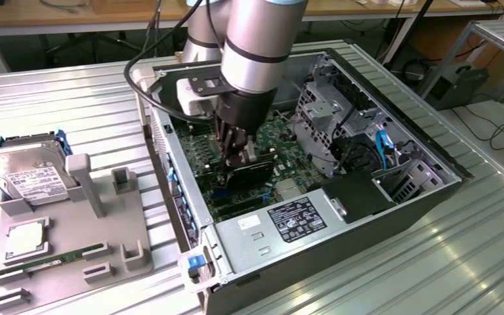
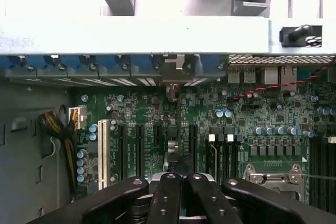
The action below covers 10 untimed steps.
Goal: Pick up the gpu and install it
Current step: 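Press down on the gpu until it lock into place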
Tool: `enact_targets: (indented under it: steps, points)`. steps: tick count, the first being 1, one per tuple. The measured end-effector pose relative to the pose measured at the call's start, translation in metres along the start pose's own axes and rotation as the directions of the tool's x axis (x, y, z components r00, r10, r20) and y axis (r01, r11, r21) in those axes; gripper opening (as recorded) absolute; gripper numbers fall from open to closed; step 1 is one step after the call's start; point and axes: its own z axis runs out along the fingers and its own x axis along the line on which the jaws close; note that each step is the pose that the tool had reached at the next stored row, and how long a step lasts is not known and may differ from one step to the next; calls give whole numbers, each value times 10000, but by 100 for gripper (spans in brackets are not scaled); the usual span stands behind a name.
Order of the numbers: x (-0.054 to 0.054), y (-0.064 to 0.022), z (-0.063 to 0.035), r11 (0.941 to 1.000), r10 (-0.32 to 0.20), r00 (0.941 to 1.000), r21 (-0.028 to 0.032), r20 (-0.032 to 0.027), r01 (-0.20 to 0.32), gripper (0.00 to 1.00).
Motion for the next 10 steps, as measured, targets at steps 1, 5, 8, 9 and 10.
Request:
enact_targets:
  steps: [1,5,8,9,10]
  points:
    - [0,9,14,10000,0,10000,1,0,0,11]
    - [1,37,52,10000,1,10000,-2,-4,-1,11]
    - [1,51,74,10000,0,10000,0,0,0,11]
    - [1,54,80,10000,0,10000,0,-1,0,11]
    - [1,57,86,10000,0,10000,0,0,0,11]
